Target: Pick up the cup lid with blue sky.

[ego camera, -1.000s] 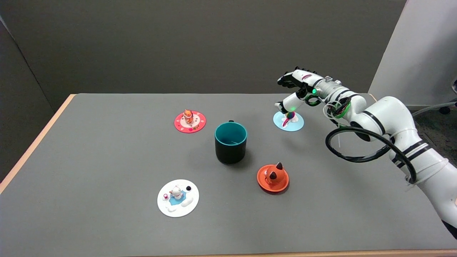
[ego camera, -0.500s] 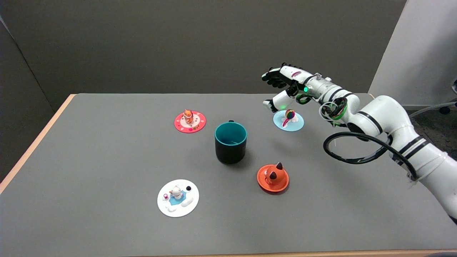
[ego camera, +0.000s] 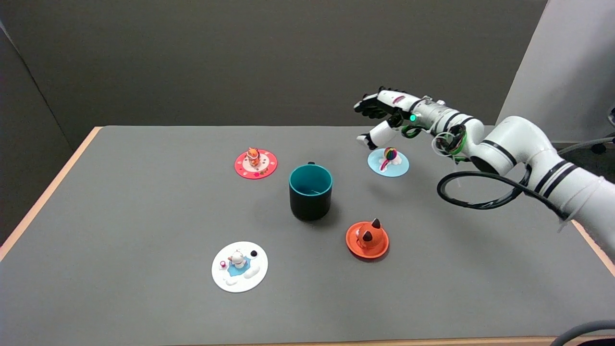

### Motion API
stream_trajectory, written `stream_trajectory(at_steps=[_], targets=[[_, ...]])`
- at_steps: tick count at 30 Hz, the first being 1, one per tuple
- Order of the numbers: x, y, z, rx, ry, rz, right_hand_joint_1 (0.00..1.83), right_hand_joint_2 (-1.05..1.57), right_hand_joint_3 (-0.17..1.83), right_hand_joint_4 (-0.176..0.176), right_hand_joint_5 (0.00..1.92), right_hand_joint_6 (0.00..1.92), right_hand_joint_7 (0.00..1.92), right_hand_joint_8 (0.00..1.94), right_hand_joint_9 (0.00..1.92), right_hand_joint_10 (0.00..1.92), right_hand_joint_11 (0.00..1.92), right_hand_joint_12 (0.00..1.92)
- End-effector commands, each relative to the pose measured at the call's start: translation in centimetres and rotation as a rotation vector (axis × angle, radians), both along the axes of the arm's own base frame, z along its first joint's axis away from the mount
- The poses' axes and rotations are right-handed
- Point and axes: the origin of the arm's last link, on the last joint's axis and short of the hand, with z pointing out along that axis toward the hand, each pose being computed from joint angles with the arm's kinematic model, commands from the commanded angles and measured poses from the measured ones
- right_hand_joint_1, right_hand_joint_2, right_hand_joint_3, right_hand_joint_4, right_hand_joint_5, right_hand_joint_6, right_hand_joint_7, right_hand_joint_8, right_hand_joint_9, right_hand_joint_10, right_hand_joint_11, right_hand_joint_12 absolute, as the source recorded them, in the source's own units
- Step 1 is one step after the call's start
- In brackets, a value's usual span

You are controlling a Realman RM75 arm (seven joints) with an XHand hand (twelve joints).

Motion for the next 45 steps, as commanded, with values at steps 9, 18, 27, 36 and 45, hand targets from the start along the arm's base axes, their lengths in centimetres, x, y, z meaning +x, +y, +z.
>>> stream_trajectory(at_steps=[9,18,27,36,45], targets=[[-0.3,0.5,10.1,-0.171,0.074,-0.058,0.71,0.37,1.03,-0.022,0.34,0.17,0.46,0.17,0.48,0.18,0.43,0.21],[-2.6,1.5,8.7,-0.128,0.085,-0.116,0.71,0.40,0.98,-0.036,0.41,0.17,0.50,0.16,0.49,0.18,0.37,0.24],[-4.5,1.6,7.5,-0.103,0.088,-0.158,0.75,0.46,0.97,-0.039,0.47,0.19,0.54,0.17,0.52,0.18,0.39,0.24],[-5.1,0.6,6.0,-0.089,0.068,-0.155,0.76,0.49,0.95,-0.048,0.50,0.19,0.53,0.17,0.50,0.18,0.36,0.23],[-6.0,0.4,5.3,-0.079,0.060,-0.168,0.77,0.51,0.94,-0.055,0.50,0.19,0.52,0.18,0.49,0.18,0.36,0.22]])
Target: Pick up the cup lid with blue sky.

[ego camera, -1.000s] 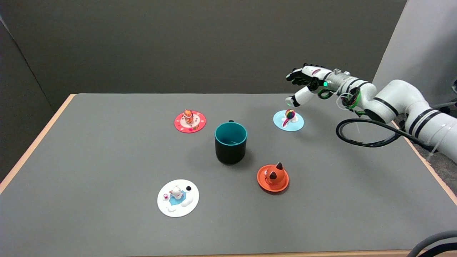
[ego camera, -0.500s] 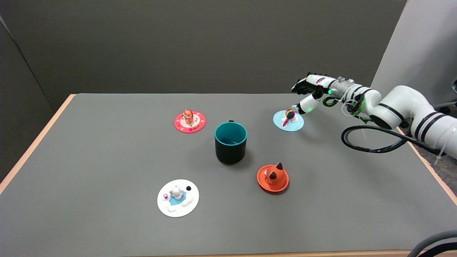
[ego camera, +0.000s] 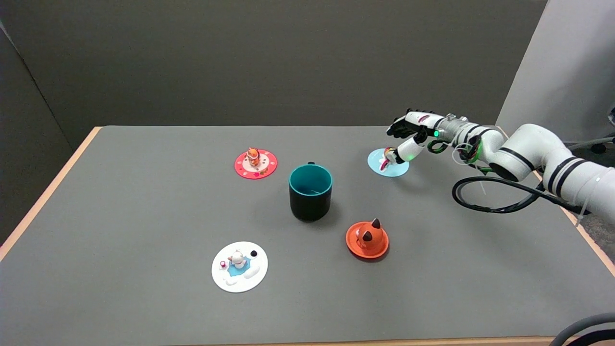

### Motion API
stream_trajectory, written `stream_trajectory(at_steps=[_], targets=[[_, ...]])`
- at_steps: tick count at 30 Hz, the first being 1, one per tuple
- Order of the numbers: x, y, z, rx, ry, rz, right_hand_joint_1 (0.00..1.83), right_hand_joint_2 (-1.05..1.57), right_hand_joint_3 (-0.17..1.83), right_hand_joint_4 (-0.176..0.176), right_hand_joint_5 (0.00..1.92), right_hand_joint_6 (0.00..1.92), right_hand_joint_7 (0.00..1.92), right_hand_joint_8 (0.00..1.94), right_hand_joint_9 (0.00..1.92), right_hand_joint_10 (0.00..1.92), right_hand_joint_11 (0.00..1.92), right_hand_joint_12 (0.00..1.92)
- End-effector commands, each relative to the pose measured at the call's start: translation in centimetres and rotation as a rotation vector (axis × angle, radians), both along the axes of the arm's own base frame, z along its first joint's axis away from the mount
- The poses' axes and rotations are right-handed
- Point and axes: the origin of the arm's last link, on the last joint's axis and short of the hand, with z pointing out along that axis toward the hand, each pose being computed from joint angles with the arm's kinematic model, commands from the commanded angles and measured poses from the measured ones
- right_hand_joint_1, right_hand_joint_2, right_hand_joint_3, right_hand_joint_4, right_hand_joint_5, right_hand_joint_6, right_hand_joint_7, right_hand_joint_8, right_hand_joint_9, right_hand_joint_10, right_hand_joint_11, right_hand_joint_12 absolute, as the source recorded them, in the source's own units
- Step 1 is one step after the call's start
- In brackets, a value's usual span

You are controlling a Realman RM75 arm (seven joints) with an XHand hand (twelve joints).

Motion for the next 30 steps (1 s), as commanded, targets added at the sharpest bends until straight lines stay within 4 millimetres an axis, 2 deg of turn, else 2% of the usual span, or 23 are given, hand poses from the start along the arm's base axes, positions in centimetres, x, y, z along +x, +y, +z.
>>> stream_trajectory(at_steps=[1,11,21,30], targets=[[-1.6,-0.4,-1.5,0.021,-0.014,-0.025,0.78,0.51,0.93,-0.056,0.50,0.19,0.52,0.18,0.49,0.18,0.36,0.22],[-1.3,-0.3,-1.2,0.033,0.007,-0.021,0.80,0.54,0.92,-0.083,0.52,0.19,0.51,0.18,0.48,0.18,0.36,0.21],[-1.9,-0.3,-1.3,0.093,0.132,-0.025,0.84,0.57,0.90,-0.070,0.51,0.19,0.45,0.18,0.45,0.18,0.36,0.20],[-2.6,-0.1,-0.5,0.090,0.151,-0.028,0.81,0.58,0.87,-0.068,0.46,0.18,0.43,0.18,0.43,0.19,0.35,0.20]])
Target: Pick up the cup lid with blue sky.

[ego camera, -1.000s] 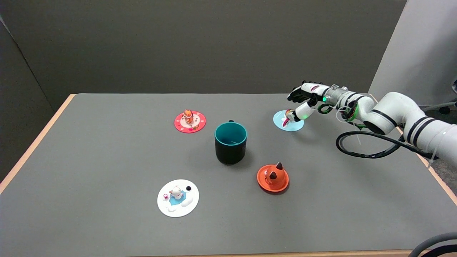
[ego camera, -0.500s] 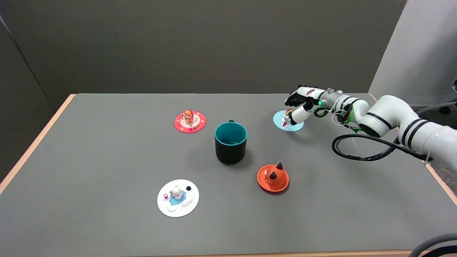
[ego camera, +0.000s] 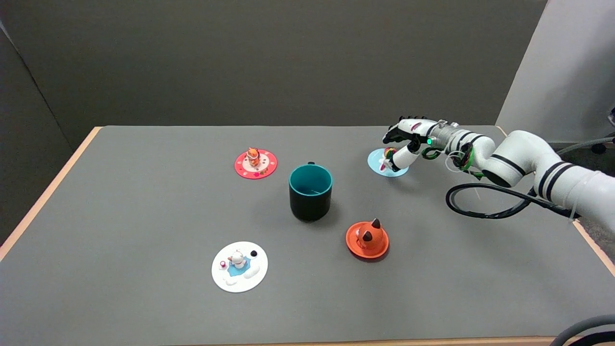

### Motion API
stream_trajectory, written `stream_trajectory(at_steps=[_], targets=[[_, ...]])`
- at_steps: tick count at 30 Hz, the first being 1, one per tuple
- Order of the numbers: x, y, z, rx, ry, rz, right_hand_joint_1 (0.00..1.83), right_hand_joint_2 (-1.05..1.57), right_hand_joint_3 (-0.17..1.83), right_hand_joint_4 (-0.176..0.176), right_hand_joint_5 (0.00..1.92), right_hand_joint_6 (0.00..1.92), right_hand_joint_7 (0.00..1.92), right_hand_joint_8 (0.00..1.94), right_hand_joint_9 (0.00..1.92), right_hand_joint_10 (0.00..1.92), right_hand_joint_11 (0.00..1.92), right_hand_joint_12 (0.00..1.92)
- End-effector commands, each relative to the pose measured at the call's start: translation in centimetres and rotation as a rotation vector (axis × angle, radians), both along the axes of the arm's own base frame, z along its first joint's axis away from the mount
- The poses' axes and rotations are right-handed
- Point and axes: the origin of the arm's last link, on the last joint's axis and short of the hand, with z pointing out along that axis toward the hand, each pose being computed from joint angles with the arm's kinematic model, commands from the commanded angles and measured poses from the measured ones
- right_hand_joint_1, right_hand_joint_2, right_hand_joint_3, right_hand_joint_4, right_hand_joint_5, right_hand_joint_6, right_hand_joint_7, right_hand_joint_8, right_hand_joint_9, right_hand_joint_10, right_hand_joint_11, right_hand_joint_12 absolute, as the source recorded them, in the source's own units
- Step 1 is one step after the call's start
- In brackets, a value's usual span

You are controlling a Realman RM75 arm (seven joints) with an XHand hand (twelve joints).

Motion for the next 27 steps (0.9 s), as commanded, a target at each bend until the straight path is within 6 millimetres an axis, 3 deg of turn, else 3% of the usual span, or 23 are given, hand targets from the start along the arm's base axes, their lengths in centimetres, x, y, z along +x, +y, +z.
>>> stream_trajectory(at_steps=[1,11,19,22,27], targets=[[-1.06,0.17,0.59,0.033,0.081,-0.005,0.80,0.58,0.87,-0.068,0.46,0.18,0.43,0.18,0.43,0.19,0.36,0.20],[-1.04,0.16,0.98,0.043,0.100,0.005,0.81,0.70,0.73,-0.074,0.48,0.20,0.43,0.23,0.42,0.23,0.37,0.21],[-0.94,0.10,1.01,0.044,0.100,0.009,0.90,0.87,0.66,-0.063,0.50,0.34,0.21,0.62,0.31,0.57,0.42,0.20],[-0.98,0.06,0.88,0.046,0.098,0.009,0.84,0.83,0.82,-0.052,0.46,0.44,0.13,0.68,0.27,0.66,0.43,0.19],[-1.15,0.03,0.63,0.049,0.093,0.008,0.84,0.86,0.81,-0.041,0.43,0.50,0.07,0.72,0.23,0.73,0.43,0.20]])
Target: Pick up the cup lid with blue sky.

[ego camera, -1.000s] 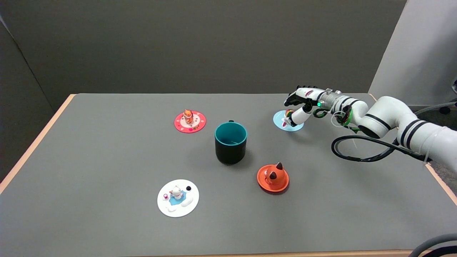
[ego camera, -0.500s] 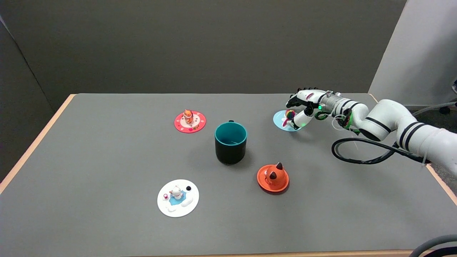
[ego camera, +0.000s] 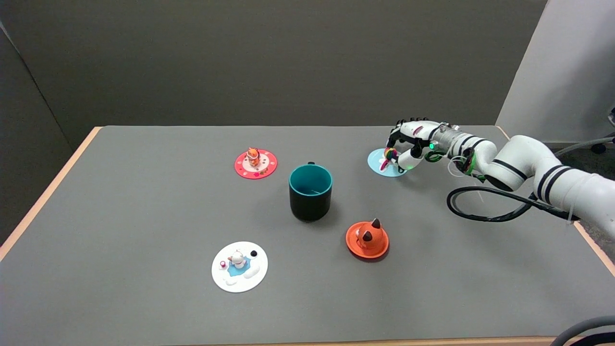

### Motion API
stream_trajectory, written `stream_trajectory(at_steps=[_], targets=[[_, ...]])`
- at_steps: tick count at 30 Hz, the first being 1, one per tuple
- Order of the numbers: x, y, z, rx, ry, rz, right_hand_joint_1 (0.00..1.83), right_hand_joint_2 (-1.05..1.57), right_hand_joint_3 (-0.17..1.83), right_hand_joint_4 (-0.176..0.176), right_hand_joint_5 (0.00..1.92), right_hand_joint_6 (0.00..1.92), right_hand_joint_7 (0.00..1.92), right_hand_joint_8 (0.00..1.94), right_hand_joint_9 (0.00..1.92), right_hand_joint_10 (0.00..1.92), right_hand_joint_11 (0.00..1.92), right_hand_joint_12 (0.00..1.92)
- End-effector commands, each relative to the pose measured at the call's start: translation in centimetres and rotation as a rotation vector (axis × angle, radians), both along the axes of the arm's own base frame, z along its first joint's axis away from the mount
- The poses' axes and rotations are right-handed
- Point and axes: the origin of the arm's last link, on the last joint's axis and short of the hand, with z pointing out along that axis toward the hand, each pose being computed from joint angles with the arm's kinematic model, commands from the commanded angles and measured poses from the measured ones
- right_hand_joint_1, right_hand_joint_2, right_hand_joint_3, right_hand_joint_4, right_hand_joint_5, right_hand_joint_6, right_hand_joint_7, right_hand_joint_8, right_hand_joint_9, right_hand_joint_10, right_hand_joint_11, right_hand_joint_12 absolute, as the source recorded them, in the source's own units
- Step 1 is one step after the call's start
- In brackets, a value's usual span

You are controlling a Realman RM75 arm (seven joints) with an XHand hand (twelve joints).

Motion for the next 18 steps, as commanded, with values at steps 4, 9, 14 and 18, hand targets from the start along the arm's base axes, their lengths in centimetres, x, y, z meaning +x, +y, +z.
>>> stream_trajectory(at_steps=[4,9,14,18], targets=[[-0.23,-0.18,-0.39,0.014,0.004,0.005,0.84,0.87,0.81,-0.038,0.42,0.51,0.06,0.72,0.22,0.75,0.43,0.20],[-0.29,-0.28,-0.89,0.033,0.022,0.005,0.89,0.96,0.64,-0.044,0.43,0.48,0.05,0.74,0.21,0.76,0.41,0.24],[-0.36,-0.29,-1.07,0.038,0.021,0.004,0.89,0.96,0.64,-0.044,0.42,0.48,0.04,0.73,0.19,0.78,0.41,0.25],[-0.33,-0.29,-0.93,0.034,0.020,0.006,0.91,0.97,0.65,-0.043,0.44,0.53,0.03,0.73,0.17,0.87,0.43,0.28]])
